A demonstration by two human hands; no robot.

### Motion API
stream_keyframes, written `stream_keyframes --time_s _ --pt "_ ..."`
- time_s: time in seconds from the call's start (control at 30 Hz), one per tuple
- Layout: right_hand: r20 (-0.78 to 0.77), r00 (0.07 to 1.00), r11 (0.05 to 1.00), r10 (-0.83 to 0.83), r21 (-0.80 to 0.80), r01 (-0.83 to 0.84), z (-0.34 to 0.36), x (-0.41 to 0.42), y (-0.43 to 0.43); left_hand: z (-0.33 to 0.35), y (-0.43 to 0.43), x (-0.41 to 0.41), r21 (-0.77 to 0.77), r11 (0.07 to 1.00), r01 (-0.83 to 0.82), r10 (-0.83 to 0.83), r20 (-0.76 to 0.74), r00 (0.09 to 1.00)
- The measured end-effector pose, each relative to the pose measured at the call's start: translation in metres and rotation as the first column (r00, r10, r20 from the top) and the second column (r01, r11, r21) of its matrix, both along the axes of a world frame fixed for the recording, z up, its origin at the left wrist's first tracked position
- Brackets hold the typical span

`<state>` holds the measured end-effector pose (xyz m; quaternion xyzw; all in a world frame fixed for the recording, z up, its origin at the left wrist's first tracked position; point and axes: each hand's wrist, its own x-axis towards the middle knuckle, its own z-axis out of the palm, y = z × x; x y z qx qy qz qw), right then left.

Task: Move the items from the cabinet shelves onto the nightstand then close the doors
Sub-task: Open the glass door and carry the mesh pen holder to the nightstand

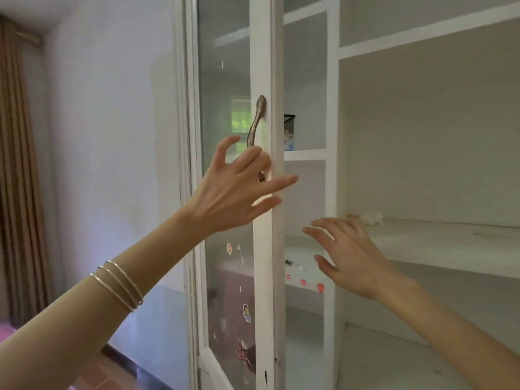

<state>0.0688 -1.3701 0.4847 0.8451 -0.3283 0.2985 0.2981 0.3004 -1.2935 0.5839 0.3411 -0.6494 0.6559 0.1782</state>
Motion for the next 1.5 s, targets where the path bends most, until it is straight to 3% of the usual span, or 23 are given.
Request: stream_keyframes --time_s 0.27,0.47,0.67,0.9,1.13,1.5 --pt "0.081 0.986 0.989 0.142 -0.057 -0.138 0.004 0.079 0.065 -0.006 0.068 0.071 0.011 1.0 -0.017 0.017 -0.047 0.999" --pt "0.096 0.982 0.985 0.163 -0.075 -0.156 0.005 0.12 0.106 -0.002 0.101 0.115 0.093 0.995 0.03 -0.033 0.029 0.999" --pt "0.098 0.979 0.981 0.176 -0.096 -0.167 0.01 0.156 0.124 -0.003 0.132 0.166 0.141 0.989 0.036 -0.033 -0.022 0.999" --pt "0.04 0.947 0.944 0.317 -0.108 -0.312 0.017 0.223 0.137 -0.018 0.166 0.238 0.2 0.958 -0.204 0.24 -0.175 0.955" --pt "-0.017 0.932 0.931 0.363 -0.022 -0.363 0.012 0.275 0.136 -0.029 0.178 0.295 0.296 0.803 -0.517 0.586 -0.241 0.774" --pt "-0.027 0.955 0.955 0.297 0.004 -0.297 0.0 0.273 0.13 -0.037 0.172 0.271 0.281 0.851 -0.444 0.516 -0.286 0.808"
